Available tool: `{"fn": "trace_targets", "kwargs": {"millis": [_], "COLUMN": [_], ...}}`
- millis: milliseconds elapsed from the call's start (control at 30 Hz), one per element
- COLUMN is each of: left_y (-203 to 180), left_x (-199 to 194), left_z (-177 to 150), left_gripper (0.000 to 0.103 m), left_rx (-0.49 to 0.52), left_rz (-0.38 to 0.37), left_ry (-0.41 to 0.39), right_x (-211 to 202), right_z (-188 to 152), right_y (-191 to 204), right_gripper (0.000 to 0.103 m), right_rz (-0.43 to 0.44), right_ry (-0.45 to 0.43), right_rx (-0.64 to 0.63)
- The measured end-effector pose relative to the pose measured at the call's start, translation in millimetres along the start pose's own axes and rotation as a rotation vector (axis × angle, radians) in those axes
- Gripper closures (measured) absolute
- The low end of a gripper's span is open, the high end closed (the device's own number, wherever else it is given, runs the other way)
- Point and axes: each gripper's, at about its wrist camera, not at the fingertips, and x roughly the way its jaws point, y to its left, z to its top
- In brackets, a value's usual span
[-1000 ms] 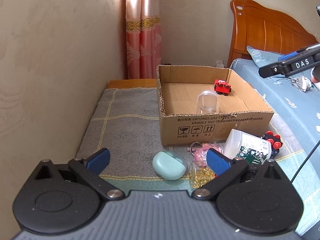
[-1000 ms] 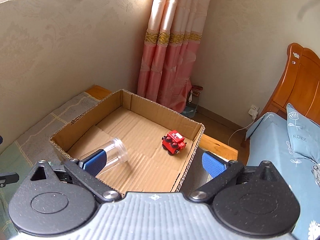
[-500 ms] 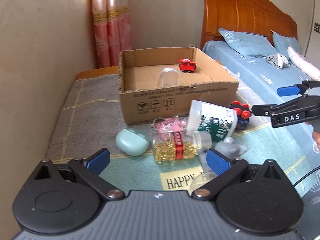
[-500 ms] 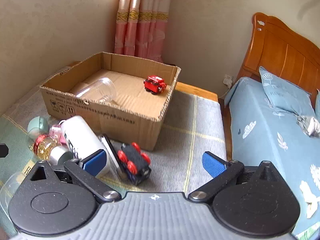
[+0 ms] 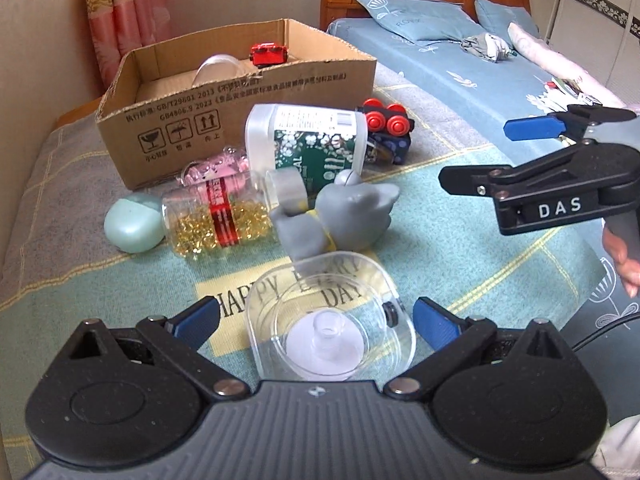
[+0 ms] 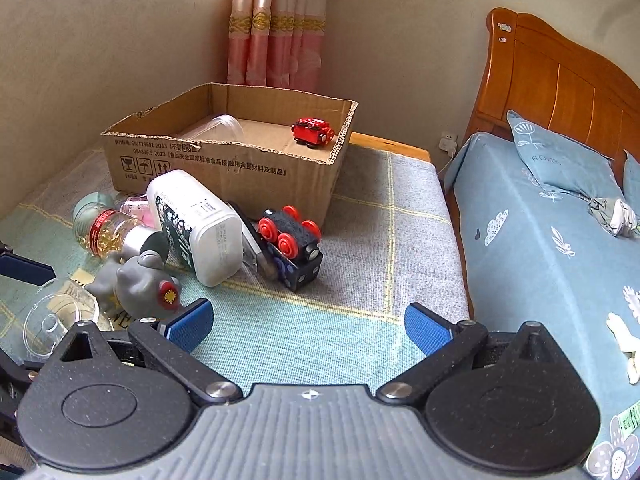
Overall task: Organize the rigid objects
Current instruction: 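Return both tools to the table and close the left tool on the clear round container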
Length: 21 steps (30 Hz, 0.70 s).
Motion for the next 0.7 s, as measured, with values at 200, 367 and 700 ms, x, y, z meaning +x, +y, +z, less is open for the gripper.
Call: {"fn": "trace_targets", "kwargs": {"millis": [200, 367, 700], "left_y": [20, 35, 45], "left_x": [-6, -13, -9], "left_z": [-10, -17, -14], "left_gripper": [0.001, 0.001, 0.002], "left_rx": [-0.050, -0.058, 0.032], "left_rz": [0.035, 0.119, 0.141], "left_ry": [0.006, -0.008, -0.064], "right_x": [5, 7, 8], "right_z": [-3, -6, -11], "right_y": [3, 7, 17], "right_gripper": [0.000, 0.000, 0.000], "right_rz": [0.014, 0.022, 0.089], "right_ry": [0.016, 0.030, 0.063], "right_rx": [-0.001, -0.018, -0.024]}}
